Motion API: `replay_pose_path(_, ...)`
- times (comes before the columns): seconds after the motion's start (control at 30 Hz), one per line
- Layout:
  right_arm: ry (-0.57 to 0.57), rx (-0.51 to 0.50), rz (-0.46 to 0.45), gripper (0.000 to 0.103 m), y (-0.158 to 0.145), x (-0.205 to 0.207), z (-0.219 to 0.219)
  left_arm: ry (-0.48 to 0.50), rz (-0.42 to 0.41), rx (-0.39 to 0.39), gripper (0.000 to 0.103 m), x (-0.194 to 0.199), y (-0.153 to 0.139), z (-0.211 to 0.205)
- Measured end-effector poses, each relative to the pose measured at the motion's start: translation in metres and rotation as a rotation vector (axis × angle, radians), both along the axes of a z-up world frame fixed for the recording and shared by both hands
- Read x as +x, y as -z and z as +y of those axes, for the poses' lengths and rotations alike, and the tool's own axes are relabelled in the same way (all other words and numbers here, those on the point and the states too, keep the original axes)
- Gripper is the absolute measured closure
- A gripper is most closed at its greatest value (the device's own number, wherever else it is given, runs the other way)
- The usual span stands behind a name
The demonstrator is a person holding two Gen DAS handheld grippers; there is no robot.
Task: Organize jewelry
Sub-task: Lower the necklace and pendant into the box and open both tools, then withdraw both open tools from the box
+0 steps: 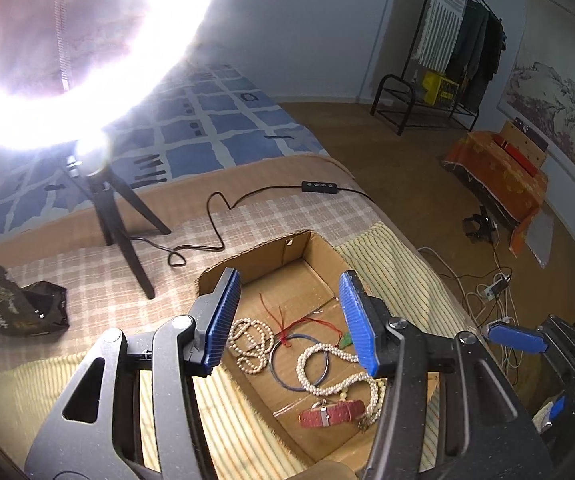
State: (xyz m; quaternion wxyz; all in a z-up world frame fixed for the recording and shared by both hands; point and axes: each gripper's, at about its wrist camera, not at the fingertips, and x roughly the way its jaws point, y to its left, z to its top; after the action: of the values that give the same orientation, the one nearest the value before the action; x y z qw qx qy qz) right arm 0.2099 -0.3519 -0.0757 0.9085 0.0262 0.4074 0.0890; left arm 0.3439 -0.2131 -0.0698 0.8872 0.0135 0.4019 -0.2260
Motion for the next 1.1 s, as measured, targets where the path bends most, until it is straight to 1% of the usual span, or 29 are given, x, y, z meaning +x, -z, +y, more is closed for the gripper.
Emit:
replay_pose_path(0.17, 0.003, -0.03, 0.001, 0.011, -0.007, -0.012, 0.008, -0.018, -0.028, 0.007, 0.05, -0.018, -0.018, 0.017)
replay_pose_path(0.4, 0.0, -0.044, 0.015, 0.011, -0.016, -0.028, 0.03, -0.055, -0.052, 0.0, 0.05, -0.049, -0.041, 0.057)
replay_pose_path(0.43, -0.003, -0.048, 0.022, 0.006, -0.016, -0.03, 0.034, -0.061, -0.052, 0.001, 0.05, -0.053, -0.043, 0.062)
replay_pose_path(0.5, 0.001, -0.061, 0.019, 0.0, -0.019, -0.036, 0.044, -0.075, -0.057, 0.008, 0.05, -0.062, -0.047, 0.075)
replay_pose_path(0.63, -0.035, -0.07, 0.009, 0.0, -0.023, -0.048, 0.066, -0.102, -0.066, 0.011, 0.05, -0.081, -0.052, 0.103)
replay_pose_path(0.8, -0.086, -0.09, -0.017, 0.0, -0.023, -0.061, 0.093, -0.134, -0.075, 0.029, 0.05, -0.106, -0.055, 0.139)
replay_pose_path(0.97, -0.145, -0.11, -0.025, 0.0, -0.015, -0.068, 0.124, -0.175, -0.085, 0.062, 0.05, -0.131, -0.053, 0.185)
replay_pose_path(1.03, -0.17, -0.109, -0.035, 0.0, -0.011, -0.072, 0.133, -0.197, -0.078, 0.066, 0.05, -0.139, -0.049, 0.204)
replay_pose_path(1.1, -0.21, -0.111, -0.047, 0.0, -0.005, -0.076, 0.147, -0.223, -0.05, 0.062, 0.05, -0.146, -0.041, 0.227)
